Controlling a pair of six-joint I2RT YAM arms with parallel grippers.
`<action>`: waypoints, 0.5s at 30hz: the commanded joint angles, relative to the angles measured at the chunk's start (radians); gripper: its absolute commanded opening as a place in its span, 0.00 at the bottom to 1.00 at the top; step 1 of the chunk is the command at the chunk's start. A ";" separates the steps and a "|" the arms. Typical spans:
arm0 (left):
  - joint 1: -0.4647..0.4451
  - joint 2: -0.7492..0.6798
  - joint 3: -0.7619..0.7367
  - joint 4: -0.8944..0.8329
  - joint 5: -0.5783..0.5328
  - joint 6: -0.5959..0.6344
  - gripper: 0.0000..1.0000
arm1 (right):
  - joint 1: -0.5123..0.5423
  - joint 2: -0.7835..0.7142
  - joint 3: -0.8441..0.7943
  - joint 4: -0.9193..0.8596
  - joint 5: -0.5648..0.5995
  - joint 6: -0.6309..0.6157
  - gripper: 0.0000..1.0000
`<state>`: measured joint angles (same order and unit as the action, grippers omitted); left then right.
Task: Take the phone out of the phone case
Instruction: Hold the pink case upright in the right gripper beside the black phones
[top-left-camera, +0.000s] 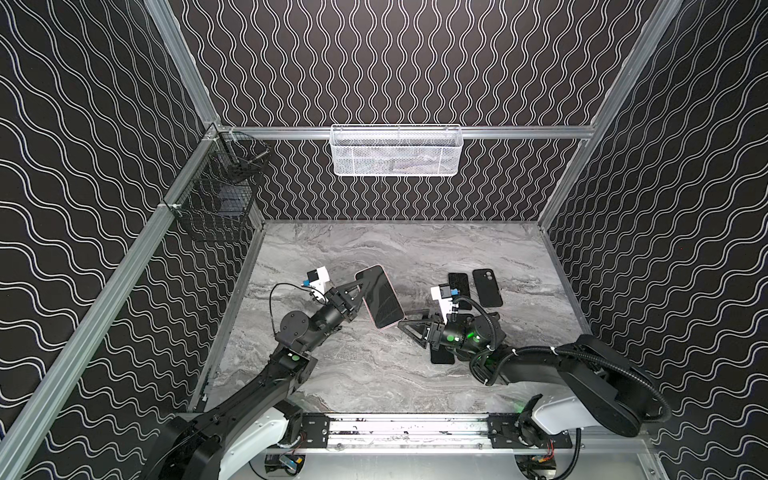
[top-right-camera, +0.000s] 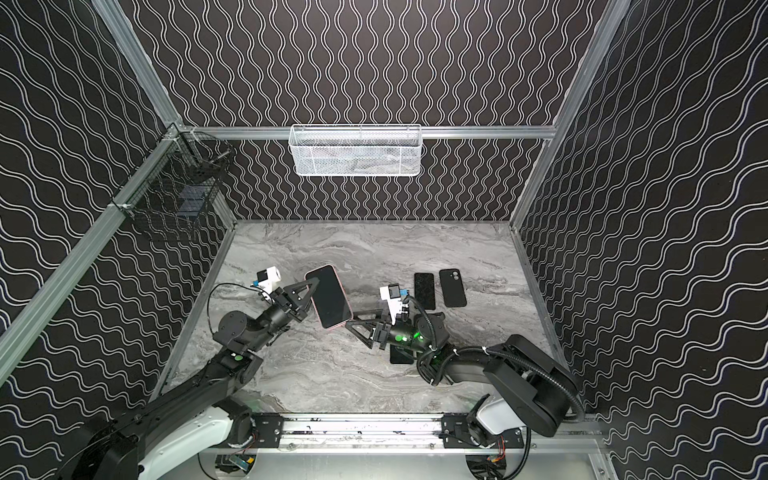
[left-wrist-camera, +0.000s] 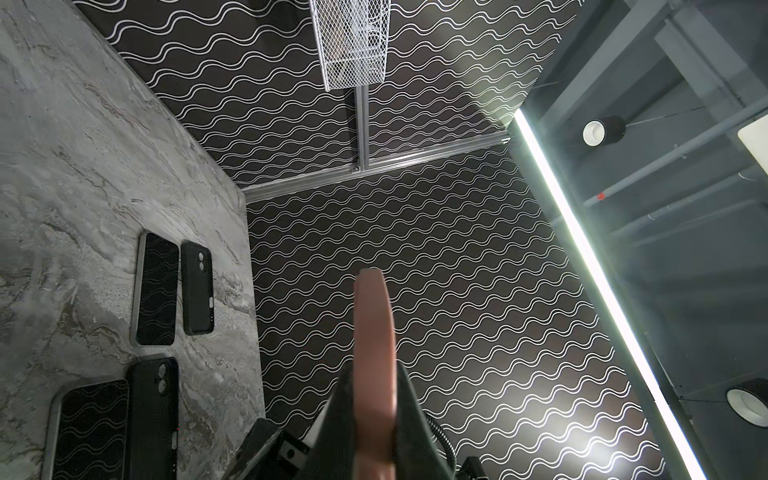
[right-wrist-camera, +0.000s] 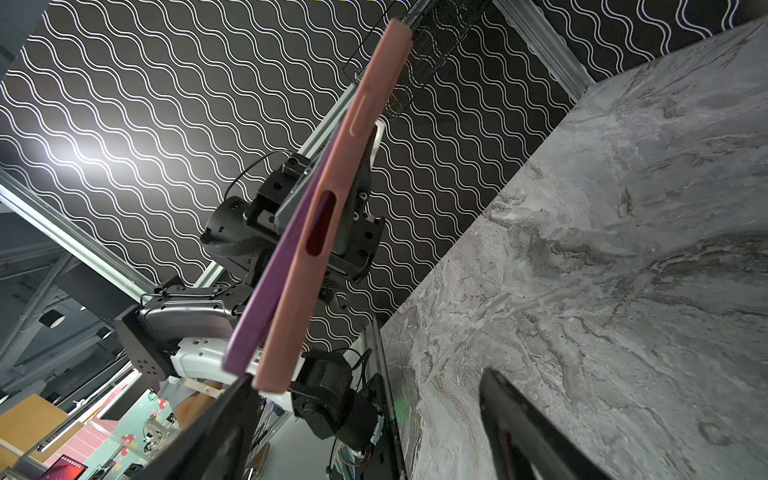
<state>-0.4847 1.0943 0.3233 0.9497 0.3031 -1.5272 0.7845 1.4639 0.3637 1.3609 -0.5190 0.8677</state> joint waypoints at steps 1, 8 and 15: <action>-0.007 0.017 0.011 0.101 0.041 -0.022 0.00 | -0.004 0.016 0.009 0.084 0.004 0.033 0.83; -0.018 0.058 0.016 0.144 0.042 -0.029 0.00 | -0.019 0.030 0.012 0.097 -0.005 0.039 0.81; -0.027 0.061 0.019 0.122 0.039 -0.001 0.00 | -0.033 0.014 0.033 0.085 -0.026 0.048 0.74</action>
<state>-0.5064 1.1549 0.3302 1.0134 0.3172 -1.5398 0.7532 1.4887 0.3820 1.3949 -0.5507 0.9051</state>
